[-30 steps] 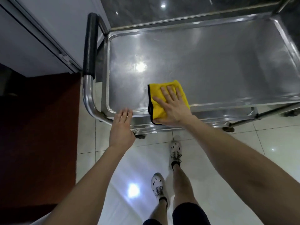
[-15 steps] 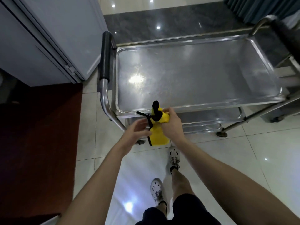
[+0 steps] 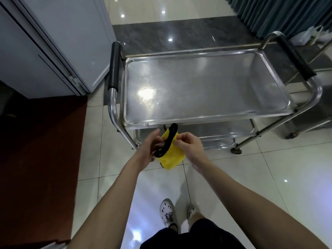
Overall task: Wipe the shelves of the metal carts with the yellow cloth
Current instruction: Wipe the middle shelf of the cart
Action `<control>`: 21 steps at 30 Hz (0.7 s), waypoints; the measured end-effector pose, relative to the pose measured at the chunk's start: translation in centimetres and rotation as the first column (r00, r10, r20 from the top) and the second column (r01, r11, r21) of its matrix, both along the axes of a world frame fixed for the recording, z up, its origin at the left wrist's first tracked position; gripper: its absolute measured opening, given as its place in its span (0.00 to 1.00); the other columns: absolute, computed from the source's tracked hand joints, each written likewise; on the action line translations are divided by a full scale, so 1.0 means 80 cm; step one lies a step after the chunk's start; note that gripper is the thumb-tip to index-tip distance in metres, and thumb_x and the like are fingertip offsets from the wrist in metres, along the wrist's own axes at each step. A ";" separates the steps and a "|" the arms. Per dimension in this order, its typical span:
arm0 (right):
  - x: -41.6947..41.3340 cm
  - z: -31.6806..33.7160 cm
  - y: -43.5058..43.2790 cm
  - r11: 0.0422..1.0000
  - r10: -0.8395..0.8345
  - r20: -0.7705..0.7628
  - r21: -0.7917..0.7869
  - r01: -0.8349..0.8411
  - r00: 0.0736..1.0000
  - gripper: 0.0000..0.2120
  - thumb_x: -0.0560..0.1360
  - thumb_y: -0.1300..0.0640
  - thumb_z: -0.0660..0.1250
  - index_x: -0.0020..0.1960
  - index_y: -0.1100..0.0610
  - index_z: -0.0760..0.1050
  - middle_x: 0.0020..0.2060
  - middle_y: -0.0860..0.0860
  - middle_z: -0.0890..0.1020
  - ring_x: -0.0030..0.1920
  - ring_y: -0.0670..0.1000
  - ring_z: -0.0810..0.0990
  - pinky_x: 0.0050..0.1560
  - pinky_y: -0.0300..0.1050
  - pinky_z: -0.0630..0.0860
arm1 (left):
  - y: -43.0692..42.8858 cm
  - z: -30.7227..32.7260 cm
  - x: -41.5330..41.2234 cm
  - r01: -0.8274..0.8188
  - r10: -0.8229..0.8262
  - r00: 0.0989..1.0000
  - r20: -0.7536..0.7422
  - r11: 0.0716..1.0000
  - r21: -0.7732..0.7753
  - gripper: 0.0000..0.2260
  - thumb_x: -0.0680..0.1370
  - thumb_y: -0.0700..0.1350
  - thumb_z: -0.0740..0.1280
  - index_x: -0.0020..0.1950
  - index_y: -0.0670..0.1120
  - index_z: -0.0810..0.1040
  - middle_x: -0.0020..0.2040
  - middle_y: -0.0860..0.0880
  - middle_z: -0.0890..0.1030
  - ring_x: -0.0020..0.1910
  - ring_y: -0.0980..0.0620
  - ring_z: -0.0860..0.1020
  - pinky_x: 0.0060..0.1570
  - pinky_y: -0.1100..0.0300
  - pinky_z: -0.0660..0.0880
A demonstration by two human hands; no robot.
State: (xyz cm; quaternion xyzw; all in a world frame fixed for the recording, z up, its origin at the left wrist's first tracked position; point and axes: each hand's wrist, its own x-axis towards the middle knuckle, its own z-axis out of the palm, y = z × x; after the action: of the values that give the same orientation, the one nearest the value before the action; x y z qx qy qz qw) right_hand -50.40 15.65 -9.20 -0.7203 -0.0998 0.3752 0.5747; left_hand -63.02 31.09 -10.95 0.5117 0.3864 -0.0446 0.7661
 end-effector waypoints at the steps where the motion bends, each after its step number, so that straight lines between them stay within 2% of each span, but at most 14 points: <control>1: 0.005 0.003 -0.004 1.000 0.015 0.001 0.010 -0.015 1.000 0.06 0.76 0.64 0.75 0.50 0.57 0.81 0.43 0.51 0.82 0.44 0.48 0.79 0.45 0.44 0.74 | -0.002 0.005 0.005 -0.086 0.087 0.994 -0.062 0.996 0.023 0.21 0.80 0.66 0.67 0.53 0.48 0.82 0.46 0.50 0.87 0.45 0.46 0.83 0.49 0.50 0.71; 3: 0.017 0.008 -0.014 0.999 0.040 -0.038 0.037 -0.038 0.998 0.10 0.76 0.66 0.74 0.54 0.57 0.79 0.45 0.51 0.85 0.46 0.48 0.81 0.47 0.44 0.74 | -0.010 0.010 0.016 -0.131 0.147 0.986 -0.082 0.976 0.177 0.09 0.84 0.52 0.67 0.63 0.52 0.81 0.60 0.44 0.87 0.54 0.46 0.87 0.54 0.49 0.78; 5: 0.033 0.015 -0.026 0.995 0.077 -0.114 0.069 -0.069 0.991 0.16 0.76 0.69 0.71 0.61 0.58 0.78 0.54 0.53 0.87 0.53 0.54 0.84 0.52 0.49 0.77 | -0.017 0.016 0.020 -0.024 0.026 1.000 -0.002 0.948 0.319 0.19 0.83 0.43 0.70 0.72 0.59 0.77 0.74 0.46 0.78 0.67 0.49 0.81 0.63 0.49 0.79; 6: 0.042 0.017 -0.033 0.993 0.091 -0.145 0.086 -0.079 0.985 0.18 0.75 0.70 0.69 0.63 0.59 0.78 0.58 0.56 0.87 0.57 0.57 0.84 0.55 0.53 0.78 | -0.019 0.022 0.022 0.057 -0.069 0.997 0.019 0.925 0.377 0.23 0.81 0.43 0.72 0.73 0.62 0.78 0.78 0.49 0.72 0.74 0.52 0.74 0.69 0.49 0.76; 8: 0.061 0.022 -0.050 0.988 0.111 -0.215 0.132 -0.084 0.970 0.19 0.76 0.72 0.65 0.65 0.61 0.78 0.60 0.61 0.85 0.61 0.63 0.82 0.62 0.59 0.76 | -0.027 0.036 0.028 0.216 -0.233 0.972 -0.015 0.876 0.431 0.23 0.76 0.48 0.76 0.70 0.66 0.81 0.82 0.58 0.66 0.79 0.55 0.66 0.74 0.48 0.69; 9: 0.070 0.024 -0.059 0.983 0.120 -0.267 0.167 -0.077 0.956 0.19 0.76 0.73 0.63 0.65 0.63 0.77 0.58 0.62 0.84 0.59 0.63 0.82 0.62 0.60 0.76 | -0.033 0.043 0.031 0.281 -0.291 0.956 -0.043 0.861 0.424 0.23 0.75 0.51 0.77 0.68 0.67 0.82 0.81 0.60 0.68 0.79 0.55 0.68 0.74 0.46 0.70; 11: 0.084 0.028 -0.079 0.970 0.136 -0.358 0.240 -0.050 0.924 0.19 0.74 0.72 0.58 0.62 0.64 0.76 0.51 0.61 0.82 0.55 0.62 0.79 0.58 0.56 0.77 | -0.051 0.051 0.040 0.336 -0.335 0.938 -0.093 0.803 0.493 0.22 0.73 0.51 0.80 0.65 0.64 0.82 0.71 0.60 0.80 0.71 0.54 0.78 0.71 0.42 0.77; 13: 0.099 0.030 -0.096 0.960 0.160 -0.397 0.275 -0.049 0.904 0.17 0.73 0.66 0.59 0.60 0.61 0.75 0.49 0.58 0.77 0.55 0.60 0.75 0.56 0.55 0.73 | -0.071 0.049 0.051 0.260 -0.263 0.962 -0.081 0.773 0.579 0.15 0.74 0.44 0.81 0.57 0.56 0.84 0.58 0.55 0.86 0.62 0.53 0.83 0.66 0.43 0.80; 15: 0.113 0.031 -0.111 0.947 0.220 -0.403 0.308 -0.095 0.888 0.19 0.71 0.57 0.65 0.60 0.59 0.76 0.52 0.57 0.75 0.55 0.58 0.75 0.59 0.56 0.71 | -0.093 0.048 0.059 0.156 -0.175 0.984 -0.024 0.797 0.584 0.10 0.76 0.40 0.80 0.51 0.48 0.81 0.48 0.48 0.84 0.49 0.51 0.82 0.55 0.49 0.78; 16: 0.119 0.031 -0.119 0.943 0.251 -0.375 0.301 -0.139 0.892 0.22 0.70 0.52 0.70 0.61 0.59 0.78 0.53 0.57 0.77 0.55 0.57 0.77 0.57 0.55 0.72 | -0.105 0.049 0.061 0.121 -0.143 0.990 -0.007 0.809 0.576 0.10 0.77 0.40 0.79 0.50 0.46 0.79 0.44 0.46 0.82 0.44 0.51 0.78 0.49 0.51 0.75; 18: 0.131 0.027 -0.132 0.948 0.292 -0.208 0.196 -0.252 0.934 0.27 0.67 0.46 0.78 0.64 0.55 0.81 0.54 0.56 0.83 0.54 0.53 0.81 0.53 0.51 0.76 | -0.123 0.049 0.060 0.060 -0.073 0.997 0.000 0.820 0.569 0.11 0.78 0.41 0.77 0.48 0.46 0.75 0.39 0.50 0.76 0.38 0.53 0.72 0.41 0.53 0.70; 19: 0.136 0.024 -0.138 0.944 0.321 -0.090 0.114 -0.311 0.943 0.29 0.66 0.45 0.82 0.64 0.52 0.81 0.56 0.54 0.85 0.55 0.51 0.83 0.53 0.50 0.79 | -0.131 0.048 0.058 0.037 -0.041 0.999 -0.006 0.817 0.576 0.12 0.78 0.41 0.78 0.48 0.47 0.74 0.37 0.53 0.75 0.36 0.53 0.71 0.38 0.54 0.69; 21: 0.141 0.017 -0.147 0.900 0.435 0.080 -0.037 -0.433 0.897 0.31 0.66 0.46 0.86 0.65 0.50 0.80 0.57 0.50 0.86 0.58 0.50 0.86 0.56 0.48 0.84 | -0.142 0.048 0.051 0.020 -0.002 1.000 -0.030 0.785 0.619 0.15 0.75 0.40 0.81 0.49 0.45 0.74 0.37 0.52 0.75 0.36 0.52 0.72 0.37 0.52 0.71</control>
State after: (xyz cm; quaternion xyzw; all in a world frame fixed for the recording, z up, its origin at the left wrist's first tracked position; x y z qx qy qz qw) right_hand -39.10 3.86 -7.82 -0.7008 -0.2792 0.4633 0.4651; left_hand -58.92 19.75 -7.08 0.7363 0.3870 0.0728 0.5503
